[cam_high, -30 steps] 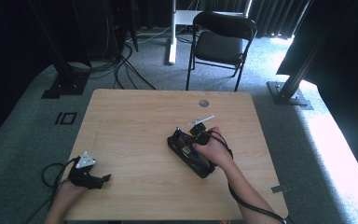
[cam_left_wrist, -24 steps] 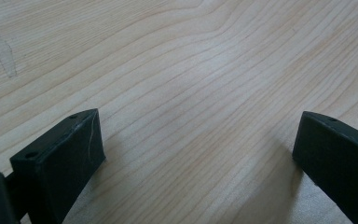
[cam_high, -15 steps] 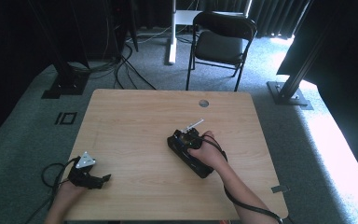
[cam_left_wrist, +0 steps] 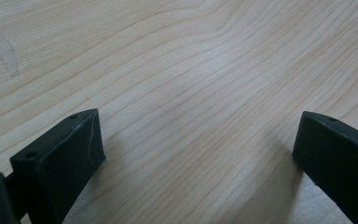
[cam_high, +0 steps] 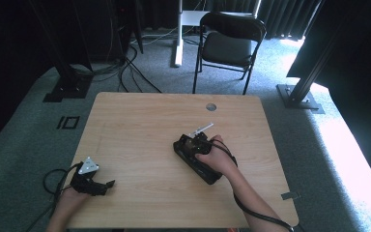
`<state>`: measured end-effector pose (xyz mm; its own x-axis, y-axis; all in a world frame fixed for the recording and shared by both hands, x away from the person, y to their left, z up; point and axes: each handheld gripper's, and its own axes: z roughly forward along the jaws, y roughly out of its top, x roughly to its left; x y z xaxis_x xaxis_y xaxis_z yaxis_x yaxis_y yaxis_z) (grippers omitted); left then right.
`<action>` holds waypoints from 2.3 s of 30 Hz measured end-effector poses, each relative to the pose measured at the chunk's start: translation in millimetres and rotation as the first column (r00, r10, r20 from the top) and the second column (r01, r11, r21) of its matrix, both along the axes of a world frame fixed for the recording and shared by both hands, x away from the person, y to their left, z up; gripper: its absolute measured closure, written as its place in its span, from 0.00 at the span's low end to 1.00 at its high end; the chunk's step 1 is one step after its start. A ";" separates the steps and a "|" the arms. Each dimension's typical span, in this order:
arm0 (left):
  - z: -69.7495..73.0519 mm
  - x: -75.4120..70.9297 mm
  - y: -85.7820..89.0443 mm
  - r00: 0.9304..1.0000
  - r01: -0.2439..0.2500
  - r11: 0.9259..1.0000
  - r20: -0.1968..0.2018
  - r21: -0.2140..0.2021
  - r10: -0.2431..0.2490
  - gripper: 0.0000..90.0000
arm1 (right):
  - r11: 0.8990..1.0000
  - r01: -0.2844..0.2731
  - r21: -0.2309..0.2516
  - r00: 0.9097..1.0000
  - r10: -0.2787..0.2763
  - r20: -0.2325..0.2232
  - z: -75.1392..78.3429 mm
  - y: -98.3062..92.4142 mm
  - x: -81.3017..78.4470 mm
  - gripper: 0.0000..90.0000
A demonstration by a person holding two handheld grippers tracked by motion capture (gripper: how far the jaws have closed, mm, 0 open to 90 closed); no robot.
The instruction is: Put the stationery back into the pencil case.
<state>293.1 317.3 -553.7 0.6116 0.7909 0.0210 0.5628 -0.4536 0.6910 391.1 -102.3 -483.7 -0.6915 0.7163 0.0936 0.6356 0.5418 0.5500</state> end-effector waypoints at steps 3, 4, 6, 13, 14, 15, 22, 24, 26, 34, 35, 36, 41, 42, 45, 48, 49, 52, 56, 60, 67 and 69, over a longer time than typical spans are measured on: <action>-0.1 0.0 0.0 1.000 0.000 1.000 0.000 -0.001 0.000 0.02 | 0.998 0.009 0.065 1.000 -0.011 0.028 10.2 -9.3 -2.1 0.71; 0.0 0.0 0.0 1.000 0.000 1.000 0.000 0.000 0.000 0.02 | 0.996 0.018 0.093 0.999 -0.022 0.034 13.8 -12.6 -3.1 0.71; 0.0 0.0 0.0 1.000 0.000 1.000 0.000 0.000 0.000 0.02 | 0.987 0.017 0.162 0.998 -0.027 0.062 20.7 -19.1 -4.7 0.65; 0.0 0.0 0.0 1.000 0.000 1.000 0.000 0.000 0.000 0.02 | 0.975 0.019 0.223 0.989 -0.051 0.138 29.6 -35.9 -4.1 0.56; 0.0 0.0 0.0 1.000 0.000 1.000 0.000 0.000 0.000 0.02 | 0.974 0.016 0.225 0.988 -0.050 0.145 29.6 -37.4 -3.5 0.56; 0.0 0.0 0.0 1.000 0.000 1.000 0.000 0.000 0.000 0.02 | 0.973 0.019 0.230 0.987 -0.055 0.151 29.7 -39.4 -3.2 0.54; 0.0 0.0 0.0 1.000 0.000 1.000 0.000 0.000 0.000 0.02 | 0.968 0.040 0.248 0.973 -0.094 0.210 29.1 -53.1 -0.4 0.46; 0.0 0.0 0.0 1.000 0.000 1.000 0.000 0.000 0.000 0.02 | 0.965 0.061 0.254 0.969 -0.119 0.217 29.7 -58.0 0.6 0.44; 0.0 0.0 0.0 1.000 0.000 1.000 0.000 0.000 0.000 0.02 | 0.960 0.082 0.269 0.959 -0.149 0.240 30.3 -64.2 2.0 0.41; 0.0 0.0 0.0 1.000 0.000 1.000 0.000 0.000 0.000 0.02 | 0.951 0.175 0.254 0.935 -0.242 0.260 23.4 -86.4 7.6 0.31; 0.0 0.0 0.0 1.000 0.000 1.000 0.000 0.000 0.000 0.02 | 0.949 0.188 0.251 0.932 -0.253 0.259 21.2 -89.9 8.3 0.30; 0.0 0.0 0.0 1.000 0.000 1.000 0.000 0.000 0.000 0.02 | 0.949 0.188 0.251 0.932 -0.253 0.259 21.2 -89.9 8.3 0.30; 0.0 0.0 0.0 1.000 0.000 1.000 0.000 0.000 0.000 0.02 | 0.934 0.247 0.258 0.915 -0.313 0.255 10.7 -107.8 9.0 0.26; 0.0 0.0 0.0 1.000 0.000 1.000 0.000 0.000 0.000 0.02 | 0.931 0.261 0.256 0.912 -0.325 0.252 9.0 -111.2 8.7 0.25; 0.0 0.0 0.0 1.000 0.000 1.000 0.000 0.000 0.000 0.02 | 0.917 0.297 0.266 0.901 -0.362 0.238 4.6 -121.3 7.9 0.25; 0.0 0.0 0.0 1.000 0.000 1.000 0.000 0.000 0.000 0.02 | 0.909 0.327 0.260 0.893 -0.387 0.229 1.3 -129.2 7.4 0.23; 0.0 0.0 0.0 1.000 0.000 1.000 0.000 0.000 0.000 0.02 | 0.906 0.342 0.250 0.888 -0.398 0.228 -0.1 -131.8 7.2 0.23; 0.0 0.0 0.0 1.000 0.000 1.000 0.000 0.000 0.000 0.02 | 0.899 0.375 0.225 0.875 -0.424 0.234 -6.2 -140.1 7.2 0.22; 0.0 0.0 0.0 1.000 0.000 1.000 0.000 0.000 0.000 0.02 | 0.886 0.421 0.196 0.869 -0.456 0.195 -17.6 -149.4 6.2 0.21; 0.0 0.0 0.0 1.000 0.000 1.000 0.000 0.000 0.000 0.02 | 0.864 0.468 0.183 0.850 -0.497 0.175 -29.7 -158.0 4.2 0.21; 0.0 0.0 0.0 1.000 0.000 1.000 0.000 0.000 0.000 0.02 | 0.834 0.526 0.168 0.817 -0.550 0.171 -43.8 -171.3 -3.3 0.19; 0.0 0.0 0.0 1.000 0.000 1.000 0.000 0.000 0.000 0.02 | 0.819 0.549 0.165 0.803 -0.572 0.170 -47.8 -175.9 -5.4 0.18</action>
